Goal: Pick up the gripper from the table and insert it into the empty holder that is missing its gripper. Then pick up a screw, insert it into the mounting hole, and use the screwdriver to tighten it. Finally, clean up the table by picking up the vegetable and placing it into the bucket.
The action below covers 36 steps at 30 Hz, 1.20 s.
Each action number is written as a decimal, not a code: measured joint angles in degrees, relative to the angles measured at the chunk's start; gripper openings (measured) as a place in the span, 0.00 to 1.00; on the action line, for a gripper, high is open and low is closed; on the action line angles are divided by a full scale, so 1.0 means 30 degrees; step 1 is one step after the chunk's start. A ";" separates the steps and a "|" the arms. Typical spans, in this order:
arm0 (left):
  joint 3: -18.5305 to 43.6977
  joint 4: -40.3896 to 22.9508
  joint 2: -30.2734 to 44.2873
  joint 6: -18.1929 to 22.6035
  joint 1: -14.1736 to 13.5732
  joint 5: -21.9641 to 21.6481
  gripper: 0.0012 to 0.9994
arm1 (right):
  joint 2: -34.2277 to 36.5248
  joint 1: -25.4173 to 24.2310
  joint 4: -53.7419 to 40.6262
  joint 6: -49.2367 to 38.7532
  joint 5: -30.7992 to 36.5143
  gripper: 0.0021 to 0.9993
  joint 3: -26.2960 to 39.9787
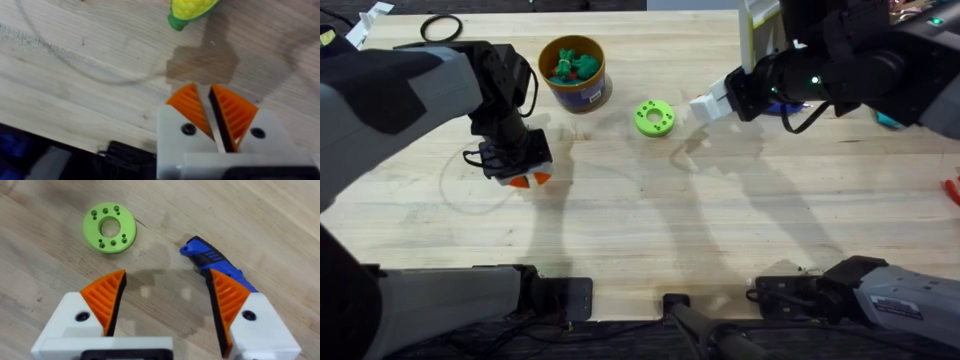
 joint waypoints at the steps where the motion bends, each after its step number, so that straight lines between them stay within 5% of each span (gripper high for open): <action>1: 0.0000 -0.0028 0.0017 0.0113 0.0000 -0.0010 0.18 | 0.0000 0.0000 -0.0070 -0.0006 0.0000 0.95 0.0000; 17: 0.0136 -0.2197 0.0361 0.0208 0.0000 0.0641 0.16 | 0.0000 0.0000 -0.0290 -0.0006 0.0000 0.95 0.0000; 23: 0.2846 -0.3984 0.0324 0.1520 0.0000 0.0801 0.15 | 0.0000 0.0000 -0.0297 -0.0006 0.0000 0.95 0.0000; 25: 0.4155 -0.4407 0.0279 0.2009 0.0000 0.0835 0.02 | 0.0000 0.0000 -0.0285 -0.0006 0.0000 0.95 0.0000; 28: 0.5736 -0.5066 0.0176 0.2686 0.0000 0.0849 0.01 | 0.0000 0.0000 -0.0285 -0.0006 0.0000 0.95 0.0000; 30: 0.6512 -0.5248 0.0126 0.3360 0.0000 0.0841 0.17 | 0.0000 0.0000 -0.0290 -0.0006 0.0000 0.95 0.0000; 35: 0.7806 -0.5084 0.0107 0.4761 0.0000 0.0505 0.94 | 0.0000 0.0000 -0.0284 -0.0006 0.0000 0.95 0.0000; 36: 0.7833 -0.4928 0.0106 0.5187 0.0000 0.0355 0.97 | 0.0000 0.0000 -0.0291 -0.0006 0.0000 0.95 0.0000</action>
